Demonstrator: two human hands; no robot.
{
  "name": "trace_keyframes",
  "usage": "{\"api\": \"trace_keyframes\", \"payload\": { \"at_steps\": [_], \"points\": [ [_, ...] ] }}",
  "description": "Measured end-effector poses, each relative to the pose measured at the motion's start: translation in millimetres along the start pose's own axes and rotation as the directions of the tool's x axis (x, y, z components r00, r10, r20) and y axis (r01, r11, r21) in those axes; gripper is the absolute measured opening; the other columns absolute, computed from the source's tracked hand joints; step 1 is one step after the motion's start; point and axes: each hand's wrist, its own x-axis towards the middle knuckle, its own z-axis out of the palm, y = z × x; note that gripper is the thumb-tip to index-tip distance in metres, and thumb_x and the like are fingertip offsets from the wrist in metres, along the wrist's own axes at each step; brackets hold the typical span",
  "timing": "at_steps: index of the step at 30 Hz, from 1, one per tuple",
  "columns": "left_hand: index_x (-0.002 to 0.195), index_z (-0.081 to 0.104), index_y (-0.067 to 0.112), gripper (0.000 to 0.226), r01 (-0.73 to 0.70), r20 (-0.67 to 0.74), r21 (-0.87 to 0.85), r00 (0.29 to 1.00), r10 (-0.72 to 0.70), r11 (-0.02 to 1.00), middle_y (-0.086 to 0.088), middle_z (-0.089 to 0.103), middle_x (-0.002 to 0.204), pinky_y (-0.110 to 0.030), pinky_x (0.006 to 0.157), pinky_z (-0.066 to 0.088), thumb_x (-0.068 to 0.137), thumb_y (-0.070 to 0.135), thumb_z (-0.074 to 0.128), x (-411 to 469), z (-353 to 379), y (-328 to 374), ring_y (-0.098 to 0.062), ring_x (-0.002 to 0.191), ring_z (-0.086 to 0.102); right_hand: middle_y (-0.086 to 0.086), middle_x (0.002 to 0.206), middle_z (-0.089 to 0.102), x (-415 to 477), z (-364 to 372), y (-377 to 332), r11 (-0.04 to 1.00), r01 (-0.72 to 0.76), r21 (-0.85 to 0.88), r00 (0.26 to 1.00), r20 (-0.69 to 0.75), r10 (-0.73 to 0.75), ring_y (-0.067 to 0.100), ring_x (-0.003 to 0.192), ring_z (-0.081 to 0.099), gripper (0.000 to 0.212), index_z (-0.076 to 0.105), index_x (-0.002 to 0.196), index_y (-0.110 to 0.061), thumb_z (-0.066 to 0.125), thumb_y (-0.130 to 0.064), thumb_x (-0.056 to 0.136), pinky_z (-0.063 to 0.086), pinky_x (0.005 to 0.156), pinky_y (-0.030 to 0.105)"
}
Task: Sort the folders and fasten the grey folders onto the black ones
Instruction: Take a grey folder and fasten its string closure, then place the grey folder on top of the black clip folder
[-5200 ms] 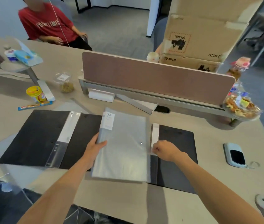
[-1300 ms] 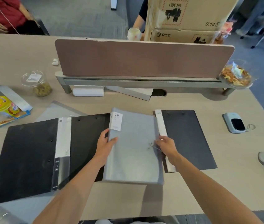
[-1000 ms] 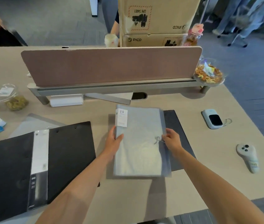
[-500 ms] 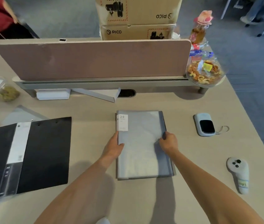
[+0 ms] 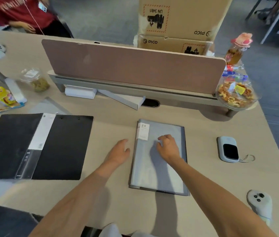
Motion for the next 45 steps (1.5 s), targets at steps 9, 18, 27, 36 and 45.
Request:
{"api": "trace_keyframes", "payload": {
  "at_steps": [9, 18, 27, 36, 45],
  "points": [
    [0.142, 0.044, 0.014, 0.044, 0.076, -0.157, -0.008, 0.985, -0.076, 0.997, -0.007, 0.045, 0.149, -0.034, 0.109, 0.036, 0.098, 0.019, 0.047, -26, -106, -90, -0.024, 0.135, 0.044, 0.011, 0.127, 0.056, 7, 80, -150, 0.974, 0.219, 0.061, 0.958, 0.174, -0.227, 0.028, 0.120, 0.051, 0.033, 0.065, 0.120, -0.008, 0.050, -0.020, 0.093, 0.040, 0.101, 0.032],
    [0.139, 0.047, 0.017, 0.042, 0.160, -0.243, -0.016, 0.957, -0.159, 0.987, -0.004, 0.046, 0.148, -0.038, 0.111, 0.041, 0.097, 0.021, 0.051, -28, -198, -206, -0.023, 0.134, 0.047, 0.010, 0.139, 0.052, 9, 156, -270, 0.988, 0.087, 0.124, 0.924, 0.361, -0.127, 0.025, 0.130, 0.047, 0.040, 0.054, 0.133, -0.010, 0.052, -0.020, 0.095, 0.034, 0.108, 0.029],
    [0.154, -0.001, 0.030, 0.091, 0.299, -0.198, 0.474, 0.953, -0.231, 0.828, -0.009, -0.013, 0.164, -0.059, 0.118, 0.008, 0.087, 0.061, 0.053, 6, -249, -283, -0.036, 0.151, -0.009, 0.002, 0.149, 0.042, 40, 214, -302, 0.934, -0.244, 0.262, 0.938, 0.307, 0.159, 0.028, 0.137, 0.040, 0.071, 0.036, 0.146, -0.021, 0.068, -0.032, 0.083, 0.037, 0.112, 0.047],
    [0.154, -0.004, 0.035, 0.092, 0.202, -0.119, 0.520, 0.979, -0.164, 0.830, -0.009, -0.014, 0.164, -0.059, 0.118, 0.013, 0.087, 0.060, 0.054, 15, -245, -304, -0.037, 0.150, -0.008, 0.003, 0.119, 0.063, 54, 200, -306, 0.575, -0.476, 0.665, 0.878, 0.328, 0.347, 0.019, 0.097, 0.061, 0.028, 0.060, 0.114, -0.010, 0.063, -0.006, 0.086, 0.046, 0.080, 0.030],
    [0.154, -0.003, 0.024, 0.098, 0.226, -0.184, 0.219, 0.965, -0.187, 0.949, -0.004, -0.006, 0.165, -0.055, 0.121, 0.015, 0.086, 0.057, 0.058, 7, -262, -296, -0.032, 0.152, -0.002, -0.003, 0.132, 0.049, 29, 173, -333, 0.790, -0.159, 0.592, 0.961, 0.277, -0.013, 0.018, 0.121, 0.049, 0.044, 0.036, 0.137, -0.026, 0.048, -0.009, 0.098, 0.045, 0.099, 0.039]
  ]
}}
